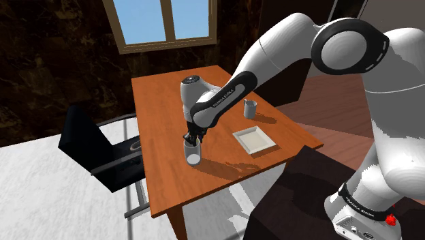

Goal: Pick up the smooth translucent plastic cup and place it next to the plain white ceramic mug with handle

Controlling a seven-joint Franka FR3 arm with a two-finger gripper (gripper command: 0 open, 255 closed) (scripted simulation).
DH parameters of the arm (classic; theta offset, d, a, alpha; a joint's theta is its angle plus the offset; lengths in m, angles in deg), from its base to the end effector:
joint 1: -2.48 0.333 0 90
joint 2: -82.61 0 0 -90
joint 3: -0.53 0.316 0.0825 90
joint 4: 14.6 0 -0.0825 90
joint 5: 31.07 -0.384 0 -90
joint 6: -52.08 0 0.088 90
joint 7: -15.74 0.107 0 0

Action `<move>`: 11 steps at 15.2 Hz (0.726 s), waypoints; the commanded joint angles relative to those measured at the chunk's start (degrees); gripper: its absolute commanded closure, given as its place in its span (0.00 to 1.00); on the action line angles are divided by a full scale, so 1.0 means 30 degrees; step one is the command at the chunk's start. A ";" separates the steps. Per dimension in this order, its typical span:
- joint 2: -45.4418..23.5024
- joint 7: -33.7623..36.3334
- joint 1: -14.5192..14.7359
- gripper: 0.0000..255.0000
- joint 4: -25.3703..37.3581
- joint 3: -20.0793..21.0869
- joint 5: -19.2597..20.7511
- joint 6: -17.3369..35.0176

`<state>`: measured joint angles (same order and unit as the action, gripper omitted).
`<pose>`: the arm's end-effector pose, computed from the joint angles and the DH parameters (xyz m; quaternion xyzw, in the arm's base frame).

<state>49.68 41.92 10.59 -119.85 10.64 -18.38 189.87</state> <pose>0.6171 0.1940 0.2197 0.9996 -0.0015 0.0135 0.0234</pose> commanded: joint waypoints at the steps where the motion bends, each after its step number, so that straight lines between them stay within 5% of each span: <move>1: -0.0001 0.0000 0.0000 1.00 -0.0001 0.0000 0.0000 0.0001; 11: 0.0540 -0.0123 -0.0076 1.00 -0.0005 0.0113 -0.0157 -0.0529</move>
<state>50.73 41.66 10.43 -119.80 10.86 -18.70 188.77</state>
